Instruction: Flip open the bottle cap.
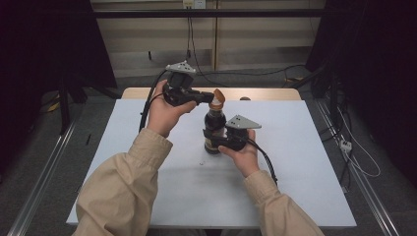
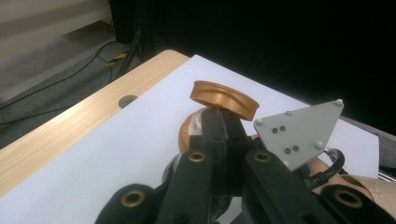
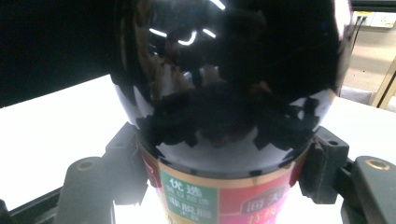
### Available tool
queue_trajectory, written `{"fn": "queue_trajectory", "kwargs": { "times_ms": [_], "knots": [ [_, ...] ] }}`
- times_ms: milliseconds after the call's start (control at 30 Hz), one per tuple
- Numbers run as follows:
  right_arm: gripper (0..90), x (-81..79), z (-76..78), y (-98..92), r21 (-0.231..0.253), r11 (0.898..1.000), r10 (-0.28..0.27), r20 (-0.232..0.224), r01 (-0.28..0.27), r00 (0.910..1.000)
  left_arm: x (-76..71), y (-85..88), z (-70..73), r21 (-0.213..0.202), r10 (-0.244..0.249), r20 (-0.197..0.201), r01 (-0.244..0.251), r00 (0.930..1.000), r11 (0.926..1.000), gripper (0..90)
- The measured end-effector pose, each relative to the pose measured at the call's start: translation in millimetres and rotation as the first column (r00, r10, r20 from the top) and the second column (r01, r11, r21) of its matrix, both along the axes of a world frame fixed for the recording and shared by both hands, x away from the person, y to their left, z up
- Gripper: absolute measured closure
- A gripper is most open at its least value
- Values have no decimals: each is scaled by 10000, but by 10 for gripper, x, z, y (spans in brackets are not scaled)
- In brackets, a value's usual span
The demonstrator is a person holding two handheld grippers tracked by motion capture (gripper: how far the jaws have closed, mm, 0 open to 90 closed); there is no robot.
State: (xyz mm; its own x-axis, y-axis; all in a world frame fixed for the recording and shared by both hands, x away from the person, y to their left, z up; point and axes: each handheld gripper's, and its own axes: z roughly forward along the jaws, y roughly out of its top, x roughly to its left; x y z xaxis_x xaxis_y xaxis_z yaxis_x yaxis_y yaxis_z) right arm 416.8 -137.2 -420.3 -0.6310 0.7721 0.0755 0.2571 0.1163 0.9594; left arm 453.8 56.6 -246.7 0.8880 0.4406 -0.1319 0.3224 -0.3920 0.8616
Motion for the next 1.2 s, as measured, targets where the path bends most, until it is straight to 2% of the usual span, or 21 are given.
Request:
{"fn": "queue_trajectory", "kwargs": {
  "times_ms": [67, 167, 233, 667, 833, 867, 933, 1067, 1200],
  "knots": [
    [305, -2, 0, 1, -17, 10000, 26, 5, -26, 10000, -1, -12, 2, -181, -46, -15, 46, 10000, 9998, 900],
    [304, -5, 1, 9, -40, 10000, -4, 28, 4, 10000, -1, -47, 8, -80, -61, -13, 61, 10000, 9999, 900],
    [305, -4, -1, 2, -12, 10000, 9, 17, -9, 10000, 3, -55, 11, -176, -100, -25, 99, 9999, 9998, 900],
    [304, -4, -3, 9, -42, 10000, 31, 77, -31, 10000, 2, -92, 18, -94, -134, 67, 134, 9999, 9999, 900],
    [303, -5, -4, 12, -62, 10000, 23, 90, -22, 10000, -5, -126, 28, -250, -181, 71, 183, 9998, 9995, 900],
    [303, -5, -4, 10, -56, 10000, 25, 89, -24, 10000, -7, -130, 39, -134, -240, 71, 241, 9997, 9996, 900],
    [303, -5, -4, 10, -59, 10000, 24, 87, -24, 10000, -12, -147, 45, -211, -220, 102, 222, 9997, 9995, 900],
    [303, -6, -3, 9, -58, 10000, 26, 80, -26, 10000, 0, -143, 40, -90, -207, 57, 207, 9998, 9997, 900],
    [302, -6, -3, 10, -70, 10000, 19, 85, -19, 10000, -6, -115, 55, -186, -181, 82, 182, 9998, 9997, 900]
  ]
}}
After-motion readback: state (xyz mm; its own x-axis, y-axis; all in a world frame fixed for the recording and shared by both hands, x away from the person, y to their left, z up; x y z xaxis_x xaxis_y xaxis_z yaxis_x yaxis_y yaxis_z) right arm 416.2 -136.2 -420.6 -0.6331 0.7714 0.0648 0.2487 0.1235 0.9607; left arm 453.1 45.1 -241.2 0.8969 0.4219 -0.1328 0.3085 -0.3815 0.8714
